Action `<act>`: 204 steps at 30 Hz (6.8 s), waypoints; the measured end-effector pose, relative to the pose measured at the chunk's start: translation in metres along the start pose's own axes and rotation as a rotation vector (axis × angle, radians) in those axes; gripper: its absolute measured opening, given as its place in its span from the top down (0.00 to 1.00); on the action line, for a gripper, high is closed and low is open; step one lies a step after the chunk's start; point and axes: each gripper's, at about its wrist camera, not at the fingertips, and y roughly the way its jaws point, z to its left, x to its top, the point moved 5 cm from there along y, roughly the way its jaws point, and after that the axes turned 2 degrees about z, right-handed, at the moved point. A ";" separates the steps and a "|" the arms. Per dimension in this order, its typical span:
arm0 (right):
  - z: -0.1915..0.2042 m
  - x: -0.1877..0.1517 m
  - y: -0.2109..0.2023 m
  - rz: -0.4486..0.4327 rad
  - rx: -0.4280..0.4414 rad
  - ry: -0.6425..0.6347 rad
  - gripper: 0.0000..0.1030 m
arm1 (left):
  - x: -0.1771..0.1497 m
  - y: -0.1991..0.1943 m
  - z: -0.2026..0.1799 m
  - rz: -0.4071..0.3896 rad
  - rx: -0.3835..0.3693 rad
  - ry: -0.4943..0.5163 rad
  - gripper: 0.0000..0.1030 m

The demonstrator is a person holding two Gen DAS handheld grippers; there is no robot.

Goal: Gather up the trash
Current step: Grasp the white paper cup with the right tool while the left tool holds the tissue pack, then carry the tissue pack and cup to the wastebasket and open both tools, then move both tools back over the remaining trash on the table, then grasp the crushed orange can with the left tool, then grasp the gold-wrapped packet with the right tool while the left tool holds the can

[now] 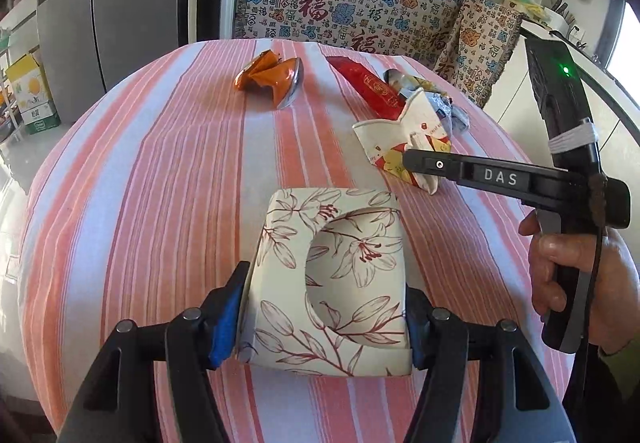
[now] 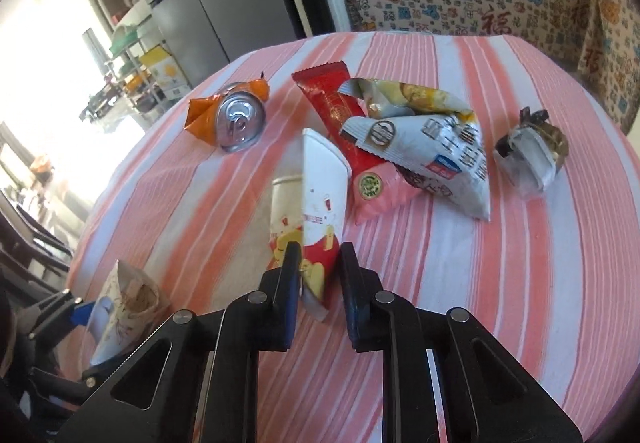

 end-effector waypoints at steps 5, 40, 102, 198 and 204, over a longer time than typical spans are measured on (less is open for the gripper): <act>-0.032 -0.048 -0.053 0.025 -0.068 -0.064 0.84 | -0.008 -0.001 -0.025 0.003 -0.043 0.039 0.36; -0.065 -0.087 -0.117 0.039 -0.063 -0.012 0.64 | -0.039 -0.017 -0.086 0.061 -0.177 0.205 0.29; -0.459 -0.175 -0.243 -0.080 -0.411 0.544 0.87 | 0.067 0.216 -0.508 0.172 -0.409 0.478 0.45; -0.095 -0.057 -0.049 0.009 -0.311 0.000 0.00 | 0.116 0.056 0.065 -0.041 0.021 0.105 0.47; -0.096 -0.056 -0.049 0.015 -0.300 0.007 0.00 | 0.089 0.038 0.051 -0.032 0.020 0.097 0.47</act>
